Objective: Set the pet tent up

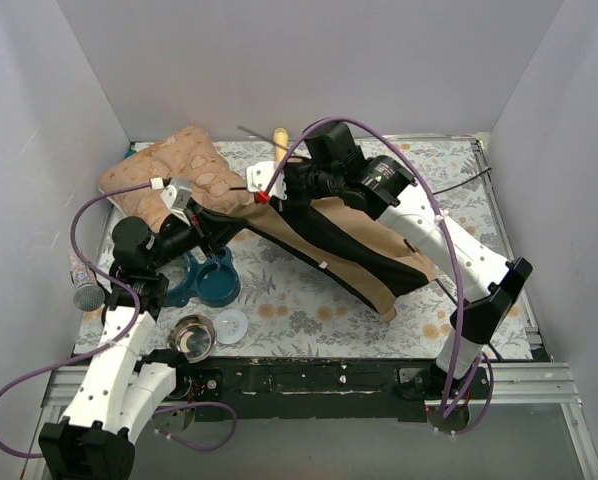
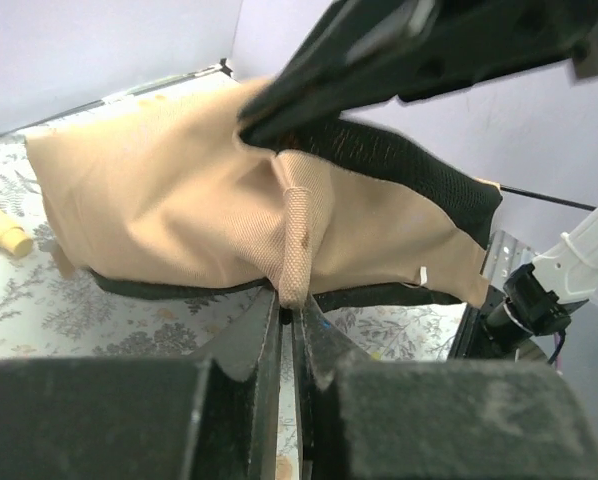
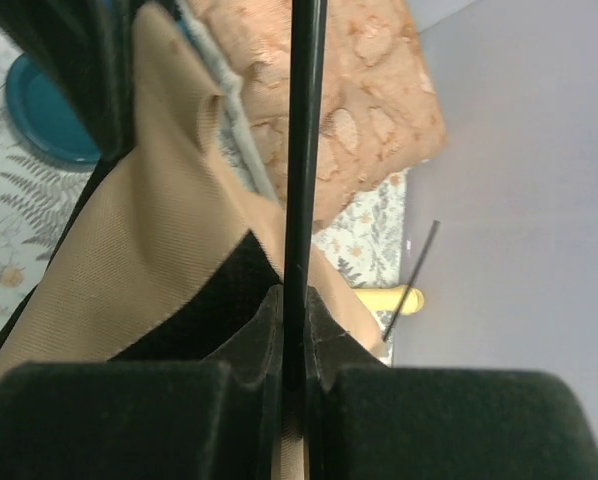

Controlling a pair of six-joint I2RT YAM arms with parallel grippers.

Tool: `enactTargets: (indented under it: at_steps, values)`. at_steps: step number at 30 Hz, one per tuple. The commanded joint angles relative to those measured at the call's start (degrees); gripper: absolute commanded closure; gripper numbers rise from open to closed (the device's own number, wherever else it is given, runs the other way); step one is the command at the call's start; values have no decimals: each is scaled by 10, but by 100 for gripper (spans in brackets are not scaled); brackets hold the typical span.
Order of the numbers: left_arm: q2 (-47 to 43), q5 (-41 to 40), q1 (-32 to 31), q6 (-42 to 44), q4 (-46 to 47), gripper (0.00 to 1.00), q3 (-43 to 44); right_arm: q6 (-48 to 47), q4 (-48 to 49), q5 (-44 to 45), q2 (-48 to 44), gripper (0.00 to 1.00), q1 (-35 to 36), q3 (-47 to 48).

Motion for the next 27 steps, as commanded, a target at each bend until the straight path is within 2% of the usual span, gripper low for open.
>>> enactTargets:
  at_steps: [1, 2, 7, 11, 13, 21, 27]
  values:
    - [-35, -17, 14, 167, -172, 100, 70, -61, -67, 42, -19, 99, -11, -49]
    - [-32, -17, 14, 196, -198, 100, 80, -57, -75, 37, -15, 97, -11, -47]
    - [-15, -18, 14, 313, -314, 100, 117, 7, -123, -31, 2, 63, -11, 3]
    - [-1, -20, 14, 396, -369, 100, 139, 55, -124, -89, -7, 47, -11, 4]
    - [-4, -15, 14, 425, -385, 100, 140, 82, -113, -118, -9, 43, -11, 5]
    - [-10, -1, 14, 440, -393, 100, 146, 205, -16, -248, 0, 46, -4, 30]
    - [1, 2, 14, 435, -395, 100, 156, 239, 49, -286, 16, 53, 12, 22]
